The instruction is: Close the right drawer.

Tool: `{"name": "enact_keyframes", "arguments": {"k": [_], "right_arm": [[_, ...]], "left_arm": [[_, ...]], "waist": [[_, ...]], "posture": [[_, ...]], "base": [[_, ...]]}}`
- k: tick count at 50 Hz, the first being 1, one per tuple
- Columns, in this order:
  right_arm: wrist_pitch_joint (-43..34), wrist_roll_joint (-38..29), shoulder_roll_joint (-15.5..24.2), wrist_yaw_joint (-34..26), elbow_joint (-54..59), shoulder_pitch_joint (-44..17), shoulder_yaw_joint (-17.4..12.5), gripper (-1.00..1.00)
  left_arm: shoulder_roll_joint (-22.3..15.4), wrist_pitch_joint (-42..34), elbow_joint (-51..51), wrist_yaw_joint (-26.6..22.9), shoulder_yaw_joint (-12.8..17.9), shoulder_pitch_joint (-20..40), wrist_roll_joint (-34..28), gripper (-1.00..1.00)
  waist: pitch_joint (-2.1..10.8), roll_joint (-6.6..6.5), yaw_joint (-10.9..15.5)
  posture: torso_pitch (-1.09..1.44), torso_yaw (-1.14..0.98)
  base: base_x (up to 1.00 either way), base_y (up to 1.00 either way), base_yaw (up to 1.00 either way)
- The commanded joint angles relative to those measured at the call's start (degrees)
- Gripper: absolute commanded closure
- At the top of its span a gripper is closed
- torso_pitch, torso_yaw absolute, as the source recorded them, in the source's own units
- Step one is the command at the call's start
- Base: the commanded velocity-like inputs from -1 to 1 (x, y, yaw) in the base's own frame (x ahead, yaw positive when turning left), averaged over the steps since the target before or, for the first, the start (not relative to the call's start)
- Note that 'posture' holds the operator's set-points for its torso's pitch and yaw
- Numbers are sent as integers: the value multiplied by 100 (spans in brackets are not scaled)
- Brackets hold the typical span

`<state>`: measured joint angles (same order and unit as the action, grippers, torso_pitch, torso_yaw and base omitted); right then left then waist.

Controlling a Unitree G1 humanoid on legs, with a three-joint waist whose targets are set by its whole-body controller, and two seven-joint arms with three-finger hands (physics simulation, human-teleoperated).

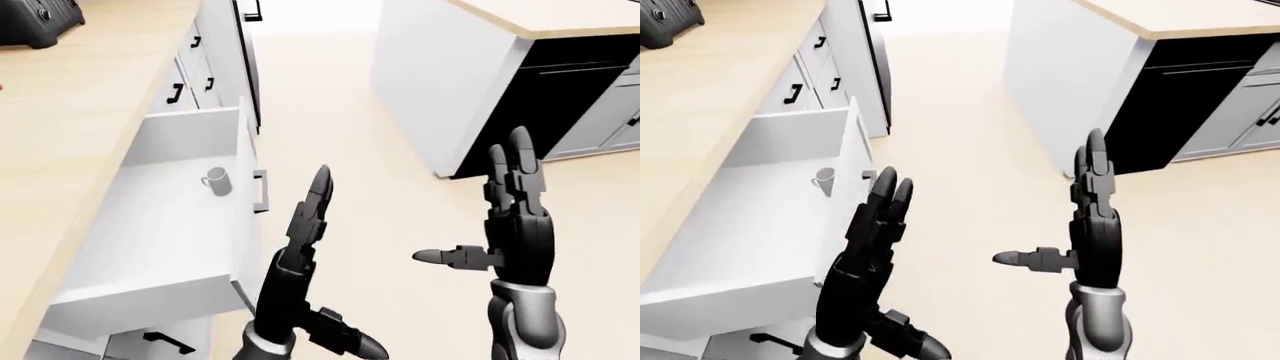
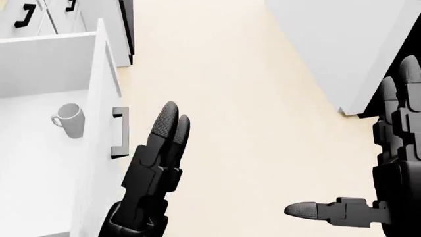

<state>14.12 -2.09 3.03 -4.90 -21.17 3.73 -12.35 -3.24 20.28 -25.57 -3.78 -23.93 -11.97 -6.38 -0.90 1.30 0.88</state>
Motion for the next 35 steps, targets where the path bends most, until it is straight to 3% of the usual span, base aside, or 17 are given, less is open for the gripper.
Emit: {"name": "enact_keyframes", "arguments": {"k": [1, 8, 14, 21, 24, 35], "right_arm": [[163, 23, 33, 20, -205, -86, -14, -100], [224, 36, 42, 17, -134, -84, -26, -100], [228, 23, 42, 20, -93, -99, 0, -100], [221, 0, 37, 31, -55, -112, 48, -100], [212, 0, 39, 31, -61, -115, 55, -100], [222, -16, 33, 28, -48, -121, 91, -100]], "left_arm": [[31, 356, -62, 58, -81, 46, -129, -100], [70, 478, 595, 149, -239, 32, -234, -100], [158, 463, 1076, 150, -193, 100, -63, -100], [455, 405, 1354, 814, 122, 210, -41, -100], [498, 432, 1628, 1115, 91, 203, -202, -100], [702, -142, 2043, 1405, 434, 534, 138, -100]], "waist": [[82, 16, 0], [102, 5, -9], [110, -3, -23], [119, -4, -42], [119, -3, -50], [111, -6, -62]], "posture": [[0, 0], [0, 0], [0, 0], [0, 0], [0, 0], [0, 0]], "base": [[0, 0, 0], [0, 0, 0], [0, 0, 0], [0, 0, 0], [0, 0, 0], [0, 0, 0]]}}
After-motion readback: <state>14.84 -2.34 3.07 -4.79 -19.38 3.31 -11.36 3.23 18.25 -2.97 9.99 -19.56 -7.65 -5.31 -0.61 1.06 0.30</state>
